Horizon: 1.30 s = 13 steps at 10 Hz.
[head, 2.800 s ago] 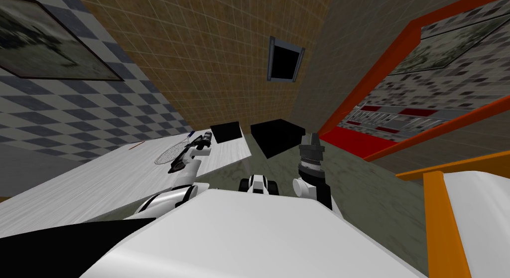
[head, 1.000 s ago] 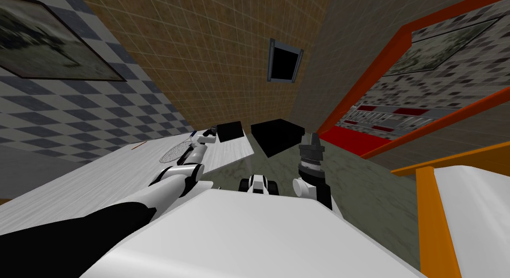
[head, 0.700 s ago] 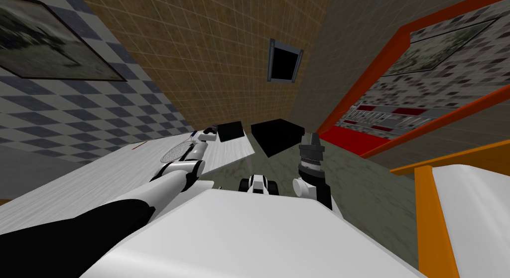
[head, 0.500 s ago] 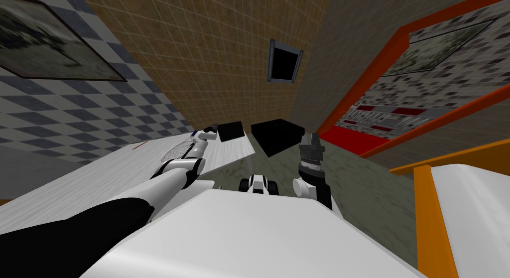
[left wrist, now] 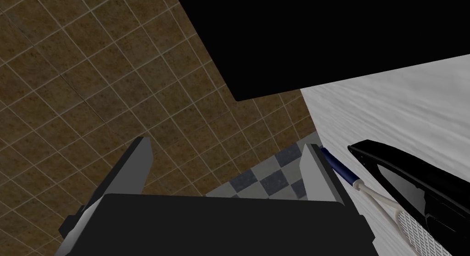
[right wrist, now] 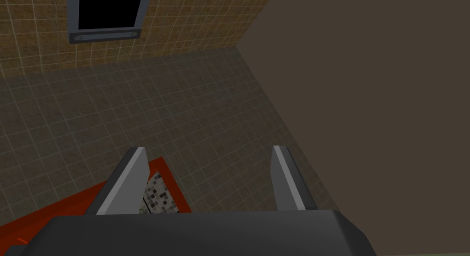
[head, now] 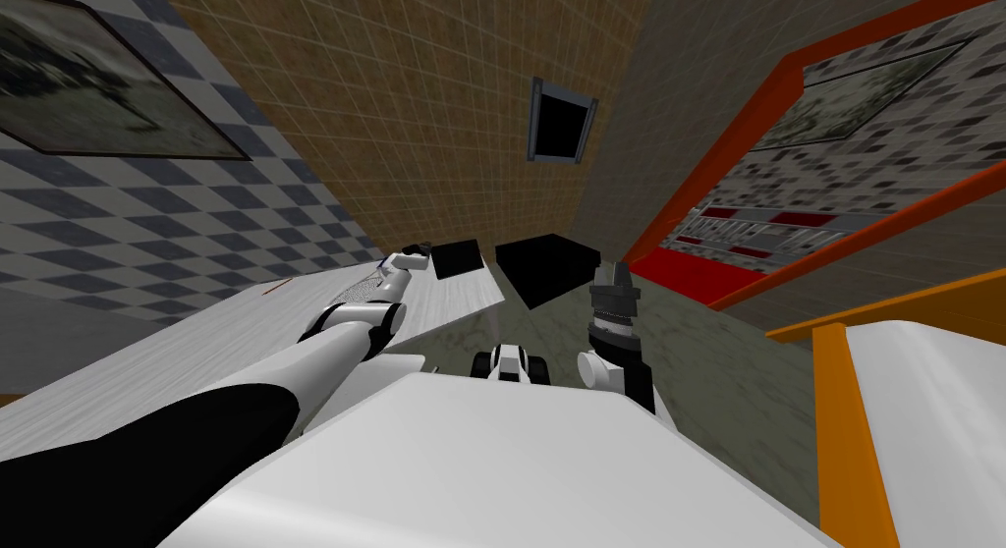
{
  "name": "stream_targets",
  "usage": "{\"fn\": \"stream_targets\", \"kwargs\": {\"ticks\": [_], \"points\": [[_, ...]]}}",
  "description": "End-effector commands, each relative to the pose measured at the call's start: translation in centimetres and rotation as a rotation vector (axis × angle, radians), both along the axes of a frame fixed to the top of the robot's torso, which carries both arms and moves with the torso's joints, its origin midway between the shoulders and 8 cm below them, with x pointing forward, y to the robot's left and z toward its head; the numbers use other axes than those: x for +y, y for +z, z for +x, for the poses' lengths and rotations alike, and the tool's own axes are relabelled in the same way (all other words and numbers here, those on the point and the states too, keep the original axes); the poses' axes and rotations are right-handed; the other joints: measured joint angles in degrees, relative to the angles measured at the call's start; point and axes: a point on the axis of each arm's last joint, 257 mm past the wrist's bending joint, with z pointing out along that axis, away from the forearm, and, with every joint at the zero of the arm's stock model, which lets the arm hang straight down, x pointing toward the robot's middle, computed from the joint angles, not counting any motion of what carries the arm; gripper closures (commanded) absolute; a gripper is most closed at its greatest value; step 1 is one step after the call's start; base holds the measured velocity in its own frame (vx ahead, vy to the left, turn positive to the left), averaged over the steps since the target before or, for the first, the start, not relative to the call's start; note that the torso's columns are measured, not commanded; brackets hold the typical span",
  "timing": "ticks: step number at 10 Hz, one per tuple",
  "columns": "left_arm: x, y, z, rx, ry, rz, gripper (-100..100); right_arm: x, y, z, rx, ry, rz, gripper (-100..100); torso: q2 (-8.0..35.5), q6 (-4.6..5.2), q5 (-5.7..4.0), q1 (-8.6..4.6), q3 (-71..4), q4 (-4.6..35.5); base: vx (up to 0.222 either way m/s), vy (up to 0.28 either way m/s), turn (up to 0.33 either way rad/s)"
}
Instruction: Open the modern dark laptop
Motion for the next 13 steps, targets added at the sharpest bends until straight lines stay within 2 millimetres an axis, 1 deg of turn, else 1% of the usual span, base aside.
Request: {"fn": "stream_targets", "kwargs": {"ticks": [1,7,8,9,10,13], "points": [[0.01,0.10,0.48,0.027,0.005,-0.011,-100,0.00,0.00,0.00,0.000,0.000,0.000,0,0.0,0.00,0.00,-0.02,0.0,0.0,-0.015,0.020,-0.005],[0.03,0.22,0.99,0.065,0.013,-0.028,-100,0.00,0.00,0.00,0.000,0.000,0.000,0,0.0,0.00,0.00,-0.01,0.0,0.0,-0.012,0.014,-0.005],[0.16,-0.28,0.84,0.067,0.014,-0.028,-100,0.00,0.00,0.00,0.000,0.000,0.000,0,0.0,0.00,-0.01,-0.03,0.0,0.0,0.090,0.047,-0.010],[0.12,-0.13,0.88,0.068,0.014,-0.028,-100,0.00,-0.01,0.00,0.000,0.000,0.000,0,-0.3,0.00,0.02,0.11,-0.2,-0.1,0.058,0.031,-0.004],[0.13,-0.12,0.88,0.067,0.014,-0.028,100,0.00,0.00,0.00,0.000,0.000,0.000,0,-0.1,0.01,0.02,0.02,-0.1,-0.1,0.007,0.005,0.001],[0.18,-0.17,0.60,0.118,0.031,-0.057,100,0.00,0.00,0.00,0.000,0.000,0.000,0,0.1,0.00,0.01,0.06,0.0,0.0,0.018,0.046,-0.049]]}}
